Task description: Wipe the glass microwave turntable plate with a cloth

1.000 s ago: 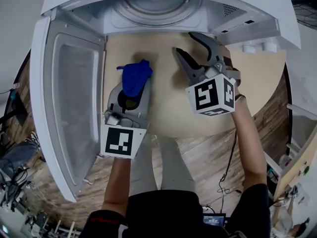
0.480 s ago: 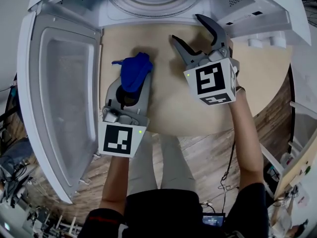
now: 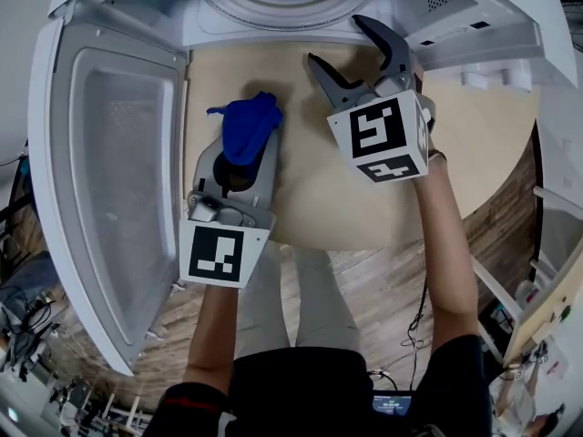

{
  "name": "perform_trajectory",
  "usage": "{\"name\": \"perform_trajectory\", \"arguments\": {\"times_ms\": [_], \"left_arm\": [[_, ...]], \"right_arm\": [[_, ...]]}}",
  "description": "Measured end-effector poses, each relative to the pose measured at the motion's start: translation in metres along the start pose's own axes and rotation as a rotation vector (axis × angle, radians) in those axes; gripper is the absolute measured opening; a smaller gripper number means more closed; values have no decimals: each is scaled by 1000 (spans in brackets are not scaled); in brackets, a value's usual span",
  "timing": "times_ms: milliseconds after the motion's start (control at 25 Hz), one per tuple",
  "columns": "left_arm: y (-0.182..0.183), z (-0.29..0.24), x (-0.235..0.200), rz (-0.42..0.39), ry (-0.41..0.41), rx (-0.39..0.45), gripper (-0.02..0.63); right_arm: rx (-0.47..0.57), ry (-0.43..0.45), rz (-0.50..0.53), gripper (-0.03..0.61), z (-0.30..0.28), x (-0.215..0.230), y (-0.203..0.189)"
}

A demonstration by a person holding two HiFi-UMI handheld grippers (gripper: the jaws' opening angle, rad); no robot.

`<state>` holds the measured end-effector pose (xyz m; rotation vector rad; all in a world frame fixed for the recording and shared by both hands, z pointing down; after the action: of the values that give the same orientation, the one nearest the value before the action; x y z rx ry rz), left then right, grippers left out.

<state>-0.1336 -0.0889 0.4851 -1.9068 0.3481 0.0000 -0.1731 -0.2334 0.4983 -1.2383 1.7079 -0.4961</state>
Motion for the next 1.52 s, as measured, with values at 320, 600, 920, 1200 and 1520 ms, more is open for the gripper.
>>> {"name": "perform_trajectory", "arguments": {"times_ms": [320,600,920,1200,1520], "left_arm": [[3,-3,-8,-1,-4,-4,54],[25,-17,-22,-60,10,31,54],[44,-33,-32,-161,21,34,54],[78,-44,-53,-223,53,83,54],[104,-63,-66,-258,64,157,54]], "right_arm": [[-4,-26,102,288,-1,-1,-2],[3,-34,155,288,-2,-2,-5],[-8,-54,212,288,-2,-3,-9],[-7,-58,216,288,-3,-2,-8],[-4,-60,216,288,-3,-2,-9]]}}
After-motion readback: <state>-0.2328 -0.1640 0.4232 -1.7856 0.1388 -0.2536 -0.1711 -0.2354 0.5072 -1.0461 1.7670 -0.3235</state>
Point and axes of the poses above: the fingertips, and each gripper's own axes: z backward along the fingers, x to its right, y out of its top, the point moved 2 cm from there along z, backward along the fingers, and after that the axes turned 8 degrees about -y, right-handed, at the moved point
